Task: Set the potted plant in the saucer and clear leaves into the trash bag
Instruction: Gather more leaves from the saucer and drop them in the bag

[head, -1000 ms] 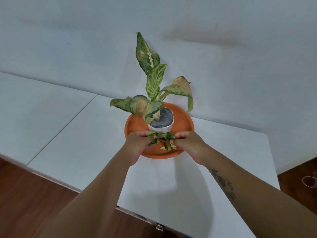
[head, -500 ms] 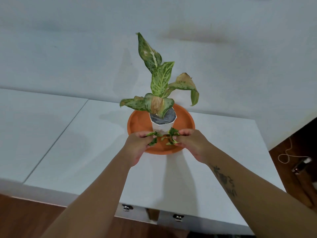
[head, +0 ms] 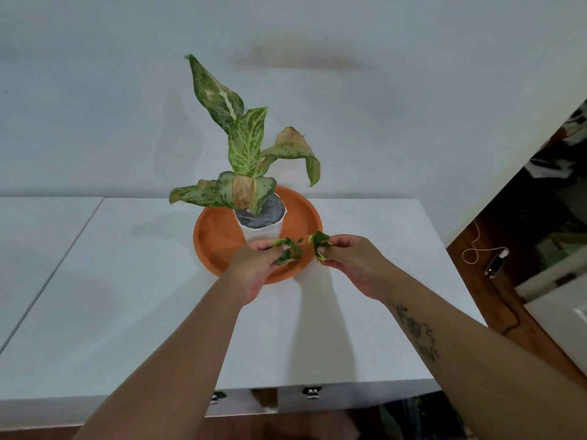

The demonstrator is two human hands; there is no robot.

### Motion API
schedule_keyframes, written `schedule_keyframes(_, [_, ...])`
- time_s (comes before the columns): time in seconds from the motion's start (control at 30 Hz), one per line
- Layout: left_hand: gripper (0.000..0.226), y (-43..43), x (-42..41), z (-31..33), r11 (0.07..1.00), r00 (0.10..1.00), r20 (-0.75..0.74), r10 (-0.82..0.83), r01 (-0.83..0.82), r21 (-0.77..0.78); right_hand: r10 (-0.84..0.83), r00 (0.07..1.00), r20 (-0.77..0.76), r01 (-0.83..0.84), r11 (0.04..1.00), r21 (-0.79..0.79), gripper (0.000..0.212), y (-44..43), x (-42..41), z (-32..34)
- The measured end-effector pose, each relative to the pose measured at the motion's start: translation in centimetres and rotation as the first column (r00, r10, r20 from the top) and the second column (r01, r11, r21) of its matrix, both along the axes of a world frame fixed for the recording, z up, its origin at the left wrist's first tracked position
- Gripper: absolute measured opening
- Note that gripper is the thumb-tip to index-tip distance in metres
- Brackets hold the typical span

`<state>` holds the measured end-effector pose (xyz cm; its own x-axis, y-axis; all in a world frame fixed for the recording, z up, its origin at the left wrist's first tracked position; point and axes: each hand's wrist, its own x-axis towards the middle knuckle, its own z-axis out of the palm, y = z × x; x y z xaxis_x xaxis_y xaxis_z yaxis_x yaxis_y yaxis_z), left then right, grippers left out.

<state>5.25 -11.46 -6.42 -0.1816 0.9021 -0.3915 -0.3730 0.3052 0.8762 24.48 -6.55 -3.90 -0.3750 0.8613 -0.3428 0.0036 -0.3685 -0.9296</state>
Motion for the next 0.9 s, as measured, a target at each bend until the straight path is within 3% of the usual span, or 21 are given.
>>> schedule_keyframes(0.27, [0.010, 3.2, 6.1, -0.1, 0.994, 0.994, 0.027, -0.104, 0.103, 0.041, -0.103, 0.995, -0.013, 0.103, 0.995, 0.004, 0.014, 0.5, 6.7, 0.1])
schedule_keyframes(0.6, [0.014, 5.7, 17.2, 0.4, 0.976, 0.978, 0.034, -0.206, 0.203, 0.076, -0.167, 0.984, -0.064, 0.167, 0.986, -0.008, 0.003, 2.2, 18.0, -1.1])
schedule_keyframes(0.8, [0.015, 6.1, 25.8, 0.2, 0.986, 0.987, -0.006, -0.158, 0.158, 0.049, -0.106, 0.994, -0.037, 0.106, 0.994, 0.003, 0.014, 4.1, 26.7, -2.0])
schedule_keyframes(0.9, [0.018, 6.0, 30.2, 0.0, 0.995, 0.995, 0.001, -0.099, 0.099, 0.030, -0.026, 0.999, 0.022, 0.026, 1.000, 0.000, 0.009, 4.8, 30.8, -2.7])
